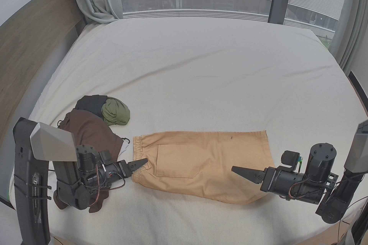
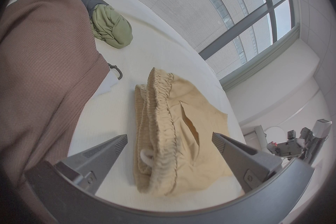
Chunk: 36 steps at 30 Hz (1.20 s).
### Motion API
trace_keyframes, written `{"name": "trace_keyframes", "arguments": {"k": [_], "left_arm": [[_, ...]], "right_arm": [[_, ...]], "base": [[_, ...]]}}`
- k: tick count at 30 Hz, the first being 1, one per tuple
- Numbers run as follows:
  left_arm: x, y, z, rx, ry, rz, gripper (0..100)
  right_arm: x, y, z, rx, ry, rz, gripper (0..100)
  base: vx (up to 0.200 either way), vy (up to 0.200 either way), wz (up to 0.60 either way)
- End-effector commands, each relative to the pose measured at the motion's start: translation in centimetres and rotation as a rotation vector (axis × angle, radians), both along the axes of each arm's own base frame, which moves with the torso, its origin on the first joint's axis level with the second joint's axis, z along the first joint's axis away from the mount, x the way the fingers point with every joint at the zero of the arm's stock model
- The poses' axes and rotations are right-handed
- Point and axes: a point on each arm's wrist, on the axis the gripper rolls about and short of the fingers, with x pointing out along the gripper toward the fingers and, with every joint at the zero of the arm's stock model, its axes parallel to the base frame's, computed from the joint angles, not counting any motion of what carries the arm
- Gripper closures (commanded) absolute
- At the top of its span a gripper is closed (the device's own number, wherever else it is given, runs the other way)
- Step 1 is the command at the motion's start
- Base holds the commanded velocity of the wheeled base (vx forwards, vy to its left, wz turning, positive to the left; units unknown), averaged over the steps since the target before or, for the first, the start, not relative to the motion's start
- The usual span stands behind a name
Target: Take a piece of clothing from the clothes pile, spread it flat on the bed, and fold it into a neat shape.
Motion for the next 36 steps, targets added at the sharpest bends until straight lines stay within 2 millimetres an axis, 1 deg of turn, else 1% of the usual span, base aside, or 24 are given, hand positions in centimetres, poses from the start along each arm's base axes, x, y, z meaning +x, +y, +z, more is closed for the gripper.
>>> {"name": "trace_keyframes", "arguments": {"k": [1,4,9,14,18,23,27,28,36], "left_arm": [[0.9,-1.7,-1.8,0.019,0.003,0.006,0],[1.4,-2.2,-2.7,0.034,-0.002,0.029,0],[1.7,-2.3,-3.8,0.040,0.009,0.035,0],[1.9,-2.3,-3.8,0.035,0.006,0.037,0],[2.6,-2.6,-3.9,0.014,-0.006,0.034,0],[2.9,-3.4,-3.6,-0.042,0.007,0.045,0],[3.0,-3.4,-3.5,-0.052,0.011,0.048,0],[3.0,-3.4,-3.5,-0.052,0.011,0.048,100],[2.9,-3.1,-3.5,-0.065,0.026,0.059,100]], "right_arm": [[0.2,-0.3,0.2,0.005,-0.008,-0.013,0],[0.2,-0.3,0.2,0.007,-0.011,-0.013,0],[0.1,-0.2,0.2,0.007,-0.011,-0.006,0],[0.1,-0.1,0.2,0.005,-0.008,-0.002,0],[0.1,0.0,0.1,0.004,-0.003,0.001,0],[0.1,0.0,0.1,0.005,-0.004,-0.001,0],[0.1,-0.1,0.1,0.004,-0.003,-0.004,0],[0.1,-0.1,0.1,0.003,-0.004,-0.005,0],[0.2,-0.1,-0.1,0.001,0.001,-0.007,0]], "base": [[0.000,0.000,0.00],[0.000,0.000,0.00],[0.000,0.000,0.00],[0.000,0.000,0.00],[0.000,0.000,0.00],[0.000,0.000,0.00],[0.000,0.000,0.00],[0.000,0.000,0.00],[0.000,0.000,0.00]]}}
